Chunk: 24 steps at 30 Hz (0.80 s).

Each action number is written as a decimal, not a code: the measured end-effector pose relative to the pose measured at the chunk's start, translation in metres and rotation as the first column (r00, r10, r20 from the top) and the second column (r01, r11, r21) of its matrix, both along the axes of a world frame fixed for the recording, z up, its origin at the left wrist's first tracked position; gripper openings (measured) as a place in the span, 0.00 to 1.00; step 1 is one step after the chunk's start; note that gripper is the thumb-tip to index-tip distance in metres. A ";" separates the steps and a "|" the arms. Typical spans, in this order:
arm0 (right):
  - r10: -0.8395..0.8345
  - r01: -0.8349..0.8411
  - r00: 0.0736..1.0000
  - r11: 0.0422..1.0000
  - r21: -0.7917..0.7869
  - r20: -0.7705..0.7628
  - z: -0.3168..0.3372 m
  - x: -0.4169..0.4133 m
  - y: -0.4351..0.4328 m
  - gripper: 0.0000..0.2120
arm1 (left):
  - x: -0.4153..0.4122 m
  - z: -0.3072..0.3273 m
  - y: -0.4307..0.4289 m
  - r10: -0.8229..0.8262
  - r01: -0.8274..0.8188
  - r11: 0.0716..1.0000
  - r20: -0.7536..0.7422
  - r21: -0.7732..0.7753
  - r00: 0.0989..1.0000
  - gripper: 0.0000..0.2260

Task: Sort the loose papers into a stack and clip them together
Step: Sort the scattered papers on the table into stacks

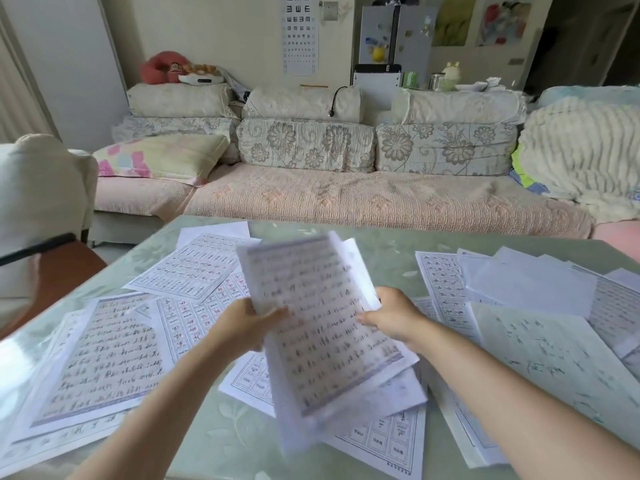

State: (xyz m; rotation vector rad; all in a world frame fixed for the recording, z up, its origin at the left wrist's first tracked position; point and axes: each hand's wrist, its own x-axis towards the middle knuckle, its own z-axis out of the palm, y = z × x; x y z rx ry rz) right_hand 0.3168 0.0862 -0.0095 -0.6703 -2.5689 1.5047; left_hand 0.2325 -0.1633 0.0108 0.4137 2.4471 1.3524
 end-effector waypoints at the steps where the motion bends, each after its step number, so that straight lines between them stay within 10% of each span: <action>1: 0.064 -0.067 0.997 0.996 0.059 0.049 0.002 0.003 0.002 0.12 | -0.004 0.000 -0.002 0.056 -0.078 0.989 -0.170 -0.129 0.984 0.14; 4: 0.186 -0.242 0.959 0.931 0.275 0.215 0.006 0.009 0.002 0.11 | -0.014 0.001 -0.008 0.181 -0.301 0.939 -0.508 -0.164 0.842 0.20; 7: 0.218 -0.345 0.924 0.829 0.440 0.313 0.006 0.007 -0.003 0.10 | -0.022 -0.004 -0.009 -0.025 -0.132 0.966 -0.592 -0.220 0.806 0.20; 12: 0.233 -0.375 0.924 0.714 0.592 0.304 -0.002 -0.013 -0.016 0.09 | -0.012 -0.021 0.000 -0.562 0.289 0.744 -0.331 -0.602 0.758 0.37; 20: 0.077 -0.352 0.877 0.774 0.526 0.474 -0.001 -0.033 -0.027 0.47 | -0.020 -0.047 -0.008 -0.567 0.360 0.670 -0.136 -0.649 0.812 0.48; 24: 0.053 -0.226 0.904 0.902 0.369 0.424 0.002 -0.035 -0.022 0.34 | -0.020 -0.047 -0.012 -0.567 0.363 0.690 -0.155 -0.626 0.809 0.47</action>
